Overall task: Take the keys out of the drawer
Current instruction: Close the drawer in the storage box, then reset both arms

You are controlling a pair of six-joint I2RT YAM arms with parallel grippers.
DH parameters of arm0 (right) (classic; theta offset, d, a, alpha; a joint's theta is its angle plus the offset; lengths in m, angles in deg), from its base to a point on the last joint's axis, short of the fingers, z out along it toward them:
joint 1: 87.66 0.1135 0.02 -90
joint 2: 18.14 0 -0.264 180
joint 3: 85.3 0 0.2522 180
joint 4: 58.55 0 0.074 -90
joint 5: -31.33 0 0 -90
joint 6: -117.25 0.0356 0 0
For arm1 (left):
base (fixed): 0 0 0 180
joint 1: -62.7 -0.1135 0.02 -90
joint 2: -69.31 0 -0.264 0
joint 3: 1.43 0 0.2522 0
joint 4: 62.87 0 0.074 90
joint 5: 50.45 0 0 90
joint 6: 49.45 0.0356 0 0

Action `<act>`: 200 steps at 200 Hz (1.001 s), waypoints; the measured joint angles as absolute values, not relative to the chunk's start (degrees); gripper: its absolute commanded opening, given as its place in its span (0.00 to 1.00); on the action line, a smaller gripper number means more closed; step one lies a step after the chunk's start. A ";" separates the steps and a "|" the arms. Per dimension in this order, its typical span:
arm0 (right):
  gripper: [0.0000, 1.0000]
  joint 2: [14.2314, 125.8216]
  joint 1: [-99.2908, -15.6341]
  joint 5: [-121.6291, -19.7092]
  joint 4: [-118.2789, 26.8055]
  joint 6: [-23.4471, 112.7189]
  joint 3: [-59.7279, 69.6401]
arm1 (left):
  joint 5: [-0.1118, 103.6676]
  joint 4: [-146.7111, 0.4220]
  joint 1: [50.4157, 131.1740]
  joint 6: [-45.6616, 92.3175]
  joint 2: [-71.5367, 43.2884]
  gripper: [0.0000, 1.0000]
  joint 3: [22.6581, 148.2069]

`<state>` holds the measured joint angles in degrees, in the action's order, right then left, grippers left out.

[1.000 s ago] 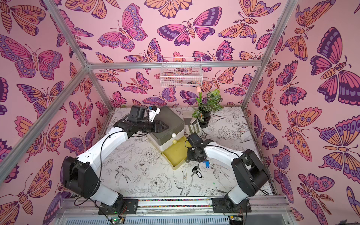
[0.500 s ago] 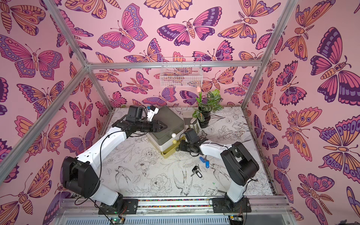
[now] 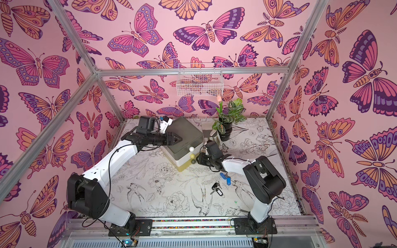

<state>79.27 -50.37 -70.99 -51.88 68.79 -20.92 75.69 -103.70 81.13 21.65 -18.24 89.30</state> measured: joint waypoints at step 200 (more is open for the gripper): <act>0.56 57.37 -92.20 -57.41 -64.49 41.05 -47.50 | 30.27 -65.51 65.33 33.72 14.80 0.98 32.73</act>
<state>57.37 -92.20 -57.41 -64.49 41.05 -47.50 30.27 -65.51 65.33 33.72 14.80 32.73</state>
